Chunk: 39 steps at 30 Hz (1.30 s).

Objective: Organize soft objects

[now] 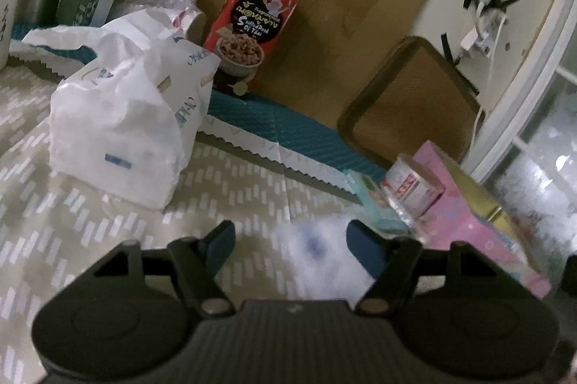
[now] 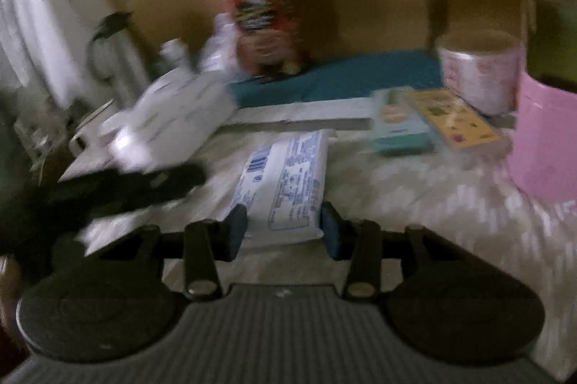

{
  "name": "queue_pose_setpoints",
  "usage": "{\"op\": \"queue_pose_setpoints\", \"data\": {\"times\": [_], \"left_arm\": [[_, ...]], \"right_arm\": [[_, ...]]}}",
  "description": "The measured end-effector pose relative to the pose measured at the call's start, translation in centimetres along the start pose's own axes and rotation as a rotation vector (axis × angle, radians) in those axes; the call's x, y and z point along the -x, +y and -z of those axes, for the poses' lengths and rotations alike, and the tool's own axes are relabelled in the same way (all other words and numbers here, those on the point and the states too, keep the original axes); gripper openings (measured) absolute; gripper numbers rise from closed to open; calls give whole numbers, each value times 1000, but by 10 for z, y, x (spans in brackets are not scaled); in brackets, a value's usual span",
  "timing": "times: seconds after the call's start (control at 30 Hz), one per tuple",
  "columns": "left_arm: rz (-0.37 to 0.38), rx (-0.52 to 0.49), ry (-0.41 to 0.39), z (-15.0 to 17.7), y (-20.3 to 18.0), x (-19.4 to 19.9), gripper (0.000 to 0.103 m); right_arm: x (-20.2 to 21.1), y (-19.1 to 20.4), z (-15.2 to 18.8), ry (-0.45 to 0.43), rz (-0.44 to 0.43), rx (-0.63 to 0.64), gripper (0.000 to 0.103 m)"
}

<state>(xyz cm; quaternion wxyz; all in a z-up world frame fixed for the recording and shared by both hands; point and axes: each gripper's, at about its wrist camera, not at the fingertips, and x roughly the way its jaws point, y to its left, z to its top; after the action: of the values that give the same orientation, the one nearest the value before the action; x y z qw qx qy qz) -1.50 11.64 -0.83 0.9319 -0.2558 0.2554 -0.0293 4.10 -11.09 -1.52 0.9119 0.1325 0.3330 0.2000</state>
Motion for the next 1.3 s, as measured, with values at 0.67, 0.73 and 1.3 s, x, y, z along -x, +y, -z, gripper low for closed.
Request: {"op": "queue_pose_setpoints", "data": {"times": [0.67,0.73,1.3], "left_arm": [[12,-140,85,6,-23,-7,66],[15,-201,111,11,-33,-7,57],[73,-188,239,27,-77,-17,58]], "right_arm": [[32,53,41,63,-57,294,89],[27,59,42,60,4,349,86],[51,-9,35,-22,174,244,84]]}}
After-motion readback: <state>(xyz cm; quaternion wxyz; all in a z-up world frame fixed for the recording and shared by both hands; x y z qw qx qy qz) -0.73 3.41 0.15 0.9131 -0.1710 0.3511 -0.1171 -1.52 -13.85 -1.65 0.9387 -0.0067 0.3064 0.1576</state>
